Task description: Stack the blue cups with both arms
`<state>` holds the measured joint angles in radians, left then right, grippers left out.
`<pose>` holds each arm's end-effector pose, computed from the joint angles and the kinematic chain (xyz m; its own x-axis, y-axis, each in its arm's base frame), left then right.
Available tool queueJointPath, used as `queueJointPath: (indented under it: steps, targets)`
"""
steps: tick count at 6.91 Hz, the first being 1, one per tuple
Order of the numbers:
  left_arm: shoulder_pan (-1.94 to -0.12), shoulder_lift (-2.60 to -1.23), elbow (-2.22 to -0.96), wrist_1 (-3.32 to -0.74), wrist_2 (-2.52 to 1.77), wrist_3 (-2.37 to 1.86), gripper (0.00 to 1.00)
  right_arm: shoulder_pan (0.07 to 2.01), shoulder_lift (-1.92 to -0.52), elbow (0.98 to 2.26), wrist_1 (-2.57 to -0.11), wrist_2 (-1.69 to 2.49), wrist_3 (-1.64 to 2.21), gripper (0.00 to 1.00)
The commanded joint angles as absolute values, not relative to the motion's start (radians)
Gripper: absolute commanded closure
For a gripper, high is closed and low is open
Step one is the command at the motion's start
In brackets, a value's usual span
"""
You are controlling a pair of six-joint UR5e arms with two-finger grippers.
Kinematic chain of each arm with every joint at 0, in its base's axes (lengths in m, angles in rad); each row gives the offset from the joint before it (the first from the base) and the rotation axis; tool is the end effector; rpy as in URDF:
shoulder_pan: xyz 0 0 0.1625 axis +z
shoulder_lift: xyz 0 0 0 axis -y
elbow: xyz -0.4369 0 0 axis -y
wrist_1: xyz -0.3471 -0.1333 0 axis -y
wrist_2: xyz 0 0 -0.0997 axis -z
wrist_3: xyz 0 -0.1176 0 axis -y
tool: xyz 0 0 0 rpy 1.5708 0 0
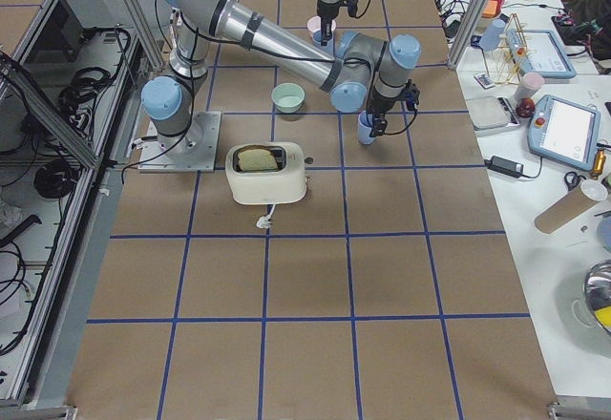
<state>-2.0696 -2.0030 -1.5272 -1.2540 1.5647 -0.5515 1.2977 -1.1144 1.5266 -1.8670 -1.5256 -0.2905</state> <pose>-0.4024 -0.4586 0.3033 -0.9981 -0.0518 -0.0324 -0.0538 0.9965 0.0643 -0.0273 -0.6113 0.2874 -0.9970 -0.0110 -0.0761 -0.0185 0.9950 0.0980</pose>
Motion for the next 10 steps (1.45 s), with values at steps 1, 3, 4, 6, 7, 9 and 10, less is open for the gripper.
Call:
queueJointPath:
  steps: [1,3,4,6,7,9,10]
  targets:
    - [-2.094,-1.987,-1.569,-1.261,1.525,-0.56,1.0,1.298,-1.106,1.568,-1.884,-1.522,-0.291,0.27]
    - [-2.089,-1.991,-1.574,-1.269,1.537,-0.549,0.73,1.298,-1.1,1.571,-1.908,-1.519,-0.285,0.83]
    - [-2.089,-1.991,-1.591,-1.27,1.537,-0.54,0.61,1.298,-1.103,1.569,-1.908,-1.51,-0.284,1.0]
    - [-2.089,-1.976,-1.615,-1.247,1.545,-0.541,0.0,1.301,-1.124,1.543,-1.905,-1.483,-0.278,1.0]
    - [-2.082,-1.958,-1.611,-1.244,1.542,-0.545,0.0,1.307,-1.167,1.534,-1.893,-1.485,-0.275,1.0]
    - [-2.016,-1.912,-1.527,-1.274,1.513,-0.543,0.0,1.344,-1.221,1.534,-1.835,-1.485,-0.262,1.0]
    - [-1.958,-1.879,-1.472,-1.357,1.465,-0.516,0.0,1.371,-1.25,1.535,-1.78,-1.485,-0.223,1.0]
